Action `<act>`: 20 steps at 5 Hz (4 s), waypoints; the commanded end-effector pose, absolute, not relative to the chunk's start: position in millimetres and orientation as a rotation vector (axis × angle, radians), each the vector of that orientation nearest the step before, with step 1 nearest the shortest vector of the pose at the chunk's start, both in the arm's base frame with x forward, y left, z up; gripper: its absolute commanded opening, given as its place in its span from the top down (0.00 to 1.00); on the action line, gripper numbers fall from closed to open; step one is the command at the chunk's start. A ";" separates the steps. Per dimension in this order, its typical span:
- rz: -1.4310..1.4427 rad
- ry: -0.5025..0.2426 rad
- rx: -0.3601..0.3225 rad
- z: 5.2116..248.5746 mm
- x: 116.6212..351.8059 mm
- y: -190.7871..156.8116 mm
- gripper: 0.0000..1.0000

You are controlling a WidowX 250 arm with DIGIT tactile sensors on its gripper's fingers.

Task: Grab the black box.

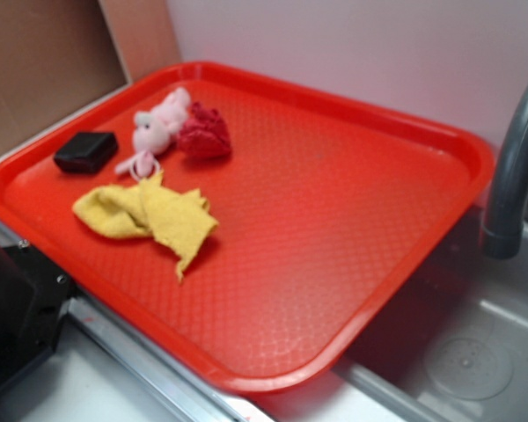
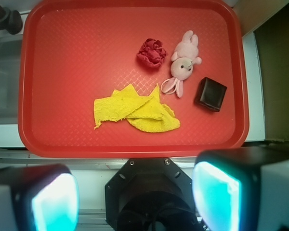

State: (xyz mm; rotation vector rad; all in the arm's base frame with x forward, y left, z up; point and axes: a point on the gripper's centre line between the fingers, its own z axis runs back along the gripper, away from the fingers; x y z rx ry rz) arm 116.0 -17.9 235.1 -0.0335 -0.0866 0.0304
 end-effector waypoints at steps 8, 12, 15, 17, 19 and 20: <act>0.600 -0.279 0.094 105.1 171.9 103.4 0.00; 0.596 -0.203 0.166 39.9 183.5 125.3 0.00; 0.531 -0.154 0.167 13.8 180.7 129.4 0.15; 0.600 -0.167 0.107 38.9 176.7 121.1 1.00; 0.558 -0.172 0.023 106.4 185.5 77.8 1.00; 0.491 -0.182 -0.009 145.2 185.1 45.0 1.00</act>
